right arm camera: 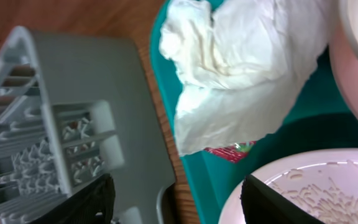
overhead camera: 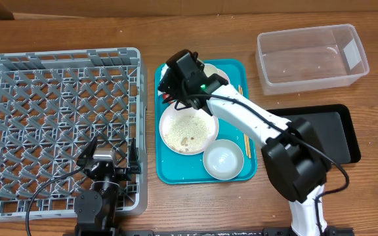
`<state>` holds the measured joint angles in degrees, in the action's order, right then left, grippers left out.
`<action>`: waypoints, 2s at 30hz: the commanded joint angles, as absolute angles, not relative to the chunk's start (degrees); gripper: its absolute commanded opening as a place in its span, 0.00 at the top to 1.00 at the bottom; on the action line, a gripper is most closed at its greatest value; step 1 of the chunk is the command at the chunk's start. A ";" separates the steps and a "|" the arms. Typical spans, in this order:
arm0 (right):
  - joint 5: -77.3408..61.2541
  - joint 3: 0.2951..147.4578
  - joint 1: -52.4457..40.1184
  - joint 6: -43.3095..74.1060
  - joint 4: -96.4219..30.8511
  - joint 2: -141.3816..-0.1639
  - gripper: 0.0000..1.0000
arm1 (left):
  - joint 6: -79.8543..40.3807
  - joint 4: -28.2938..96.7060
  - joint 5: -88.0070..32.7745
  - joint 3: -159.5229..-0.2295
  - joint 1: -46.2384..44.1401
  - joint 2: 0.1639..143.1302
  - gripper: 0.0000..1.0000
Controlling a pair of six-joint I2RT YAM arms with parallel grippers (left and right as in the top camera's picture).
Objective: Sort waste into correct bins and load items into the dishwasher
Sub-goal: 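Lower the right gripper onto the white tissue and close on it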
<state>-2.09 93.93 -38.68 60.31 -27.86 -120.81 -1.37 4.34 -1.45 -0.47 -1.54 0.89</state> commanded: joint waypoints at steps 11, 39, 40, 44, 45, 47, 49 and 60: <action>4.75 94.06 -38.85 68.55 -27.70 -123.35 0.39 | -1.72 4.43 -1.45 -0.27 -2.28 0.36 0.00; 4.60 94.08 -38.83 69.49 -22.98 -126.34 0.78 | -1.72 4.43 -1.45 -0.27 -2.28 0.36 0.00; 4.40 94.08 -38.83 69.49 -23.00 -126.34 0.79 | -1.72 4.43 -1.45 -0.27 -2.28 0.36 0.00; 4.47 94.08 -38.83 69.47 -23.24 -126.37 0.74 | -1.72 4.43 -1.45 -0.27 -2.28 0.36 0.00; 4.49 94.08 -38.83 69.47 -23.31 -126.37 0.71 | -1.72 4.45 -1.45 -0.27 -2.28 0.36 0.00; 5.15 94.08 -38.83 69.49 -23.64 -126.72 0.70 | -1.72 4.43 -1.45 -0.27 -2.28 0.36 0.00; 5.34 94.08 -38.83 69.52 -23.64 -127.39 0.70 | -1.72 4.43 -1.45 -0.27 -2.28 0.36 0.00; 3.86 94.32 -38.79 72.05 -21.04 -128.60 0.84 | -1.72 4.43 -1.45 -0.27 -2.28 0.36 0.00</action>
